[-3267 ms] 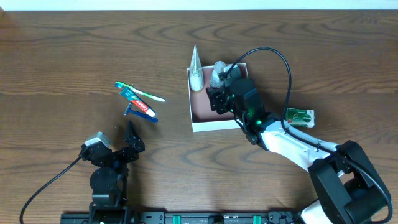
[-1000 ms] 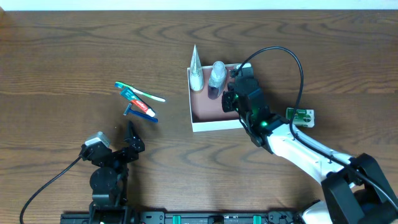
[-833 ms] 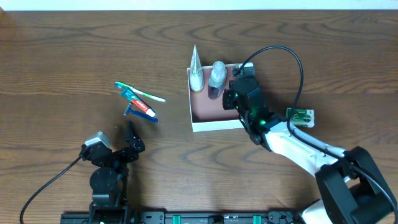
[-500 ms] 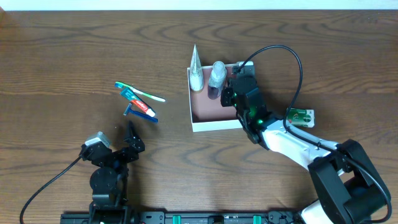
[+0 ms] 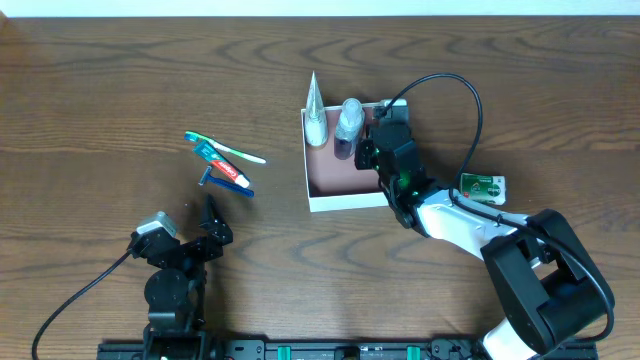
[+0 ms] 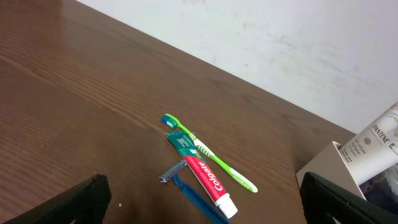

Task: Pack container
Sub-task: 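Nudge the soap bottle further left against the tube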

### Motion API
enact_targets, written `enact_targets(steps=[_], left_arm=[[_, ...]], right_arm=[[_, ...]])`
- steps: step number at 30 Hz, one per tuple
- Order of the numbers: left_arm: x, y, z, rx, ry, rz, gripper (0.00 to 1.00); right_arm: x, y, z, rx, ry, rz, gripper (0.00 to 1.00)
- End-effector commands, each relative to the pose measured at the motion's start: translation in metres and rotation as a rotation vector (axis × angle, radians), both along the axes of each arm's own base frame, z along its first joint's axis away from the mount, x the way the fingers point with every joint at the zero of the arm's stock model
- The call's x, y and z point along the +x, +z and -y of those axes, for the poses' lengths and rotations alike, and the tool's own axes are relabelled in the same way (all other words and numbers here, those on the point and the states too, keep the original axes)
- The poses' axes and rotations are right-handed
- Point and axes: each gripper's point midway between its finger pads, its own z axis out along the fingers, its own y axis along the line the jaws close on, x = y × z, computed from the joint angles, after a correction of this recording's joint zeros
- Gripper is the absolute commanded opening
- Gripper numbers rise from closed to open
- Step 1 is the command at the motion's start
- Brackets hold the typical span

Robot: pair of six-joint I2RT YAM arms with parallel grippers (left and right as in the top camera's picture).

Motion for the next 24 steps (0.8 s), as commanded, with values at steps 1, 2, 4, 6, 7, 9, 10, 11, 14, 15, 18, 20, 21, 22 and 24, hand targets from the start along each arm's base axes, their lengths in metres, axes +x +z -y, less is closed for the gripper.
enact_targets(steps=[1,2,4,6,7,9,10,11,14,15,18,20,21,22,24], left_arm=[[-0.002,-0.019,-0.002,0.013,0.009,-0.057,0.98],[-0.002,-0.019,-0.002,0.013,0.009,-0.057,0.98],[-0.002,-0.019,-0.002,0.013,0.009,-0.057,0.98],[-0.002,-0.019,-0.002,0.013,0.009,-0.057,0.98],[-0.002,-0.019,-0.002,0.013,0.009,-0.057,0.98],[-0.002,-0.019,-0.002,0.013,0.009,-0.057,0.98],[-0.002,-0.019,-0.002,0.013,0.009,-0.057,0.98],[-0.002,-0.019,-0.002,0.013,0.009,-0.057,0.98],[-0.002,-0.019,-0.002,0.013,0.009,-0.057,0.98],[-0.002,-0.019,-0.002,0.013,0.009,-0.057,0.98],[-0.002,-0.019,-0.002,0.013,0.009,-0.057,0.98],[-0.002,-0.019,-0.002,0.013,0.009,-0.057,0.98],[-0.002,-0.019,-0.002,0.013,0.009,-0.057,0.98],[-0.002,-0.019,-0.002,0.013,0.009,-0.057,0.98],[-0.002,-0.019,-0.002,0.013,0.009,-0.057,0.98]], right_arm=[[0.001,-0.002,-0.002,-0.009,0.024,0.008,0.01],[0.002,-0.002,-0.003,-0.006,0.027,0.011,0.01],[0.001,-0.002,-0.004,-0.001,0.035,0.011,0.01],[0.001,-0.001,-0.006,0.002,0.046,0.014,0.01],[0.001,0.0,-0.009,0.0,0.067,0.02,0.01],[0.0,0.002,-0.015,-0.003,0.105,0.031,0.01],[0.0,0.004,-0.017,-0.001,0.116,0.037,0.01],[0.0,0.004,-0.017,0.001,0.12,0.04,0.01],[-0.001,0.007,-0.023,-0.001,0.157,0.052,0.01],[-0.002,0.007,-0.024,0.0,0.167,0.054,0.01],[-0.002,0.007,-0.026,0.0,0.181,0.054,0.01],[-0.003,0.007,-0.026,0.001,0.183,0.054,0.01],[-0.003,0.007,-0.027,-0.001,0.189,0.055,0.01],[-0.003,0.008,-0.029,-0.004,0.203,0.06,0.01],[-0.004,0.009,-0.031,-0.014,0.222,0.068,0.01]])
